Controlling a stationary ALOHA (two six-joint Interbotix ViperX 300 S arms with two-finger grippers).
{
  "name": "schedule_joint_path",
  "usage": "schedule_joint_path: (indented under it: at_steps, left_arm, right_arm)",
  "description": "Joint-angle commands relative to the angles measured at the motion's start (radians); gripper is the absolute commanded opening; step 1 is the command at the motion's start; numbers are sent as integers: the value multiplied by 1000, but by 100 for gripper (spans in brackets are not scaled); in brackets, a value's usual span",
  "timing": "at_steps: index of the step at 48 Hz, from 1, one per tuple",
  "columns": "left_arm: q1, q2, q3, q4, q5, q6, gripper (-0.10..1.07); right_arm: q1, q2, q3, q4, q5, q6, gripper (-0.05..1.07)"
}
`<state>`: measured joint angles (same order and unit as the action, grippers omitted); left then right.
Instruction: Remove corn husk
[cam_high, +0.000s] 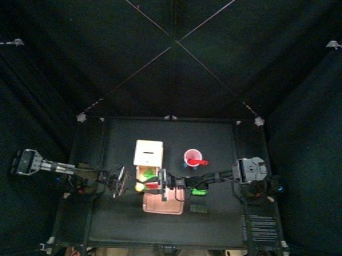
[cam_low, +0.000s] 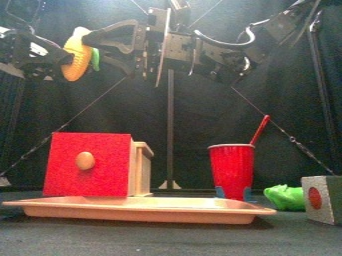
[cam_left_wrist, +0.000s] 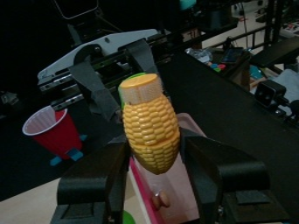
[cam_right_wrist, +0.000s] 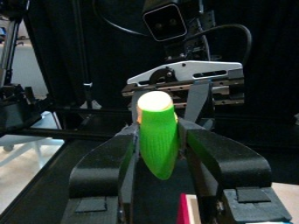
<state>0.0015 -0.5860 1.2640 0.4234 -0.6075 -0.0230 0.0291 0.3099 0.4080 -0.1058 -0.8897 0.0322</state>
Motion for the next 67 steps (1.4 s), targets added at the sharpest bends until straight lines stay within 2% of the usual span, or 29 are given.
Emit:
schedule_joint_path:
  at_steps: [1, 27, 42, 67]
  left_arm:
    - [3, 0, -14, -3, -11, 2, 61]
    - [3, -5, -9, -14, -11, 2, 61]
    - [2, -6, -8, -15, -11, 2, 61]
    - [2, -8, -8, -15, -11, 2, 61]
  right_arm:
    - [-5, -48, -6, 3, -3, 2, 48]
    - [-5, -69, 14, 3, -3, 0, 48]
    - [-6, -71, 14, 9, -3, 2, 35]
    - [-6, -100, 51, 34, -3, 0, 34]
